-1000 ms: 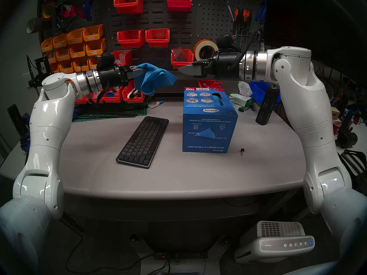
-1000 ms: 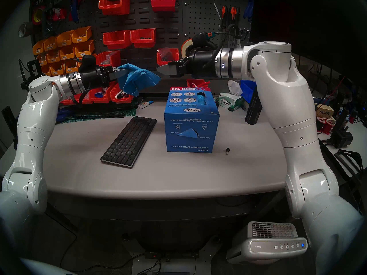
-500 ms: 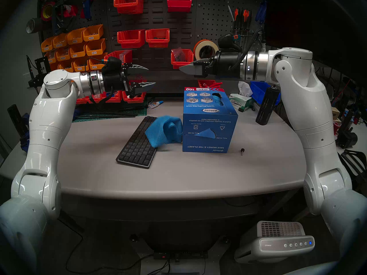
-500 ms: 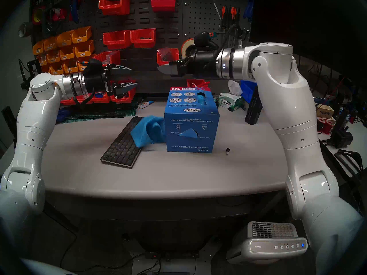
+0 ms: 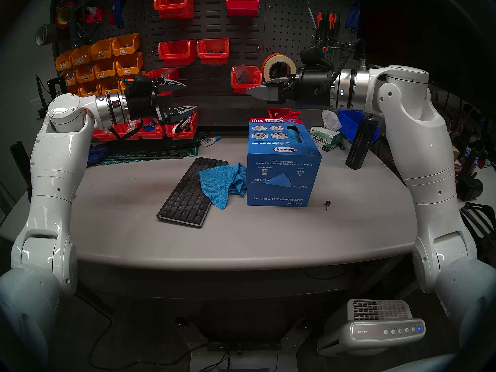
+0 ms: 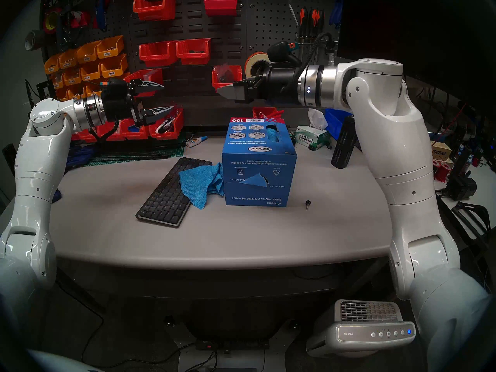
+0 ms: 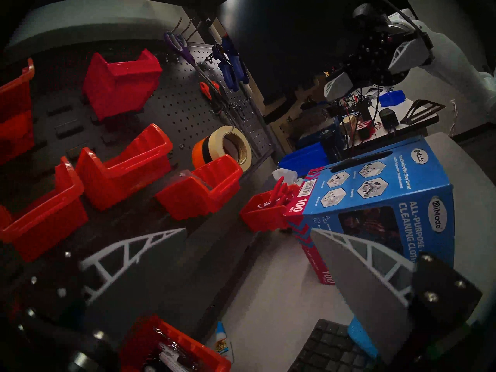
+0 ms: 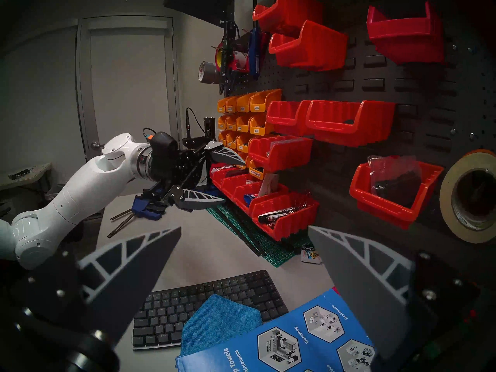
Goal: Take out a shop towel
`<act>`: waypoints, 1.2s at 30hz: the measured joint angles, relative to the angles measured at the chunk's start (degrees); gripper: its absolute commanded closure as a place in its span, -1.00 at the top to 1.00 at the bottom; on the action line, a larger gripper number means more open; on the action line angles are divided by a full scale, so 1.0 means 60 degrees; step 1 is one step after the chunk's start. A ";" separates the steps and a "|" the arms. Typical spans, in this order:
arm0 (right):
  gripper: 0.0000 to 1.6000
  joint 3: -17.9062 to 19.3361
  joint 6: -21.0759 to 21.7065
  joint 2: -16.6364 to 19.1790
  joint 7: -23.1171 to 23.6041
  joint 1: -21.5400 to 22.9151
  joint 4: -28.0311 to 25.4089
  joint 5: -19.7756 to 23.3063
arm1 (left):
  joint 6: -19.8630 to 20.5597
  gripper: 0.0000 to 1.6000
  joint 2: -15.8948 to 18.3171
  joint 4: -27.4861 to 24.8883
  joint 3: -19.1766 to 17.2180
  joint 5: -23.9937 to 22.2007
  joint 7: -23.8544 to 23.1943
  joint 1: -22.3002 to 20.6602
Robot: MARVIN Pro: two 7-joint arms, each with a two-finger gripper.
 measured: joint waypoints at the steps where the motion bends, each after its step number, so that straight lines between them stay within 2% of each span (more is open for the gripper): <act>1: 1.00 0.0071 -0.0040 0.0032 -0.0048 -0.0074 -0.0084 -0.0003 | 0.0003 1.00 0.0002 -0.0019 -0.0127 -0.0030 0.0107 0.0063; 7: 1.00 0.0699 -0.0571 0.0237 -0.0659 -0.0784 -0.0710 -0.0294 | 0.0240 1.00 -0.0014 -0.0270 -0.0947 -0.0212 0.0770 0.0656; 14: 1.00 0.1321 -0.1448 0.0390 -0.1546 -0.1729 -0.1149 -0.0965 | 0.0528 1.00 -0.0332 -0.0807 -0.1500 -0.0261 0.1659 0.1361; 26: 1.00 0.2054 -0.2815 0.0501 -0.2911 -0.3548 -0.1521 -0.2184 | 0.0921 1.00 -0.1471 -0.2071 -0.1988 -0.0250 0.3488 0.2669; 29: 1.00 0.2160 -0.2977 0.0494 -0.3094 -0.3773 -0.1548 -0.2300 | 0.0931 1.00 -0.1638 -0.2193 -0.2052 -0.0238 0.3770 0.2805; 31: 1.00 0.2402 -0.3316 0.0413 -0.3469 -0.4225 -0.1603 -0.2501 | 0.0924 1.00 -0.1963 -0.2444 -0.2176 -0.0207 0.4343 0.3074; 36: 1.00 0.2643 -0.3918 0.0206 -0.4030 -0.4919 -0.1713 -0.2817 | 0.0857 1.00 -0.2404 -0.2910 -0.2245 -0.0028 0.5185 0.3516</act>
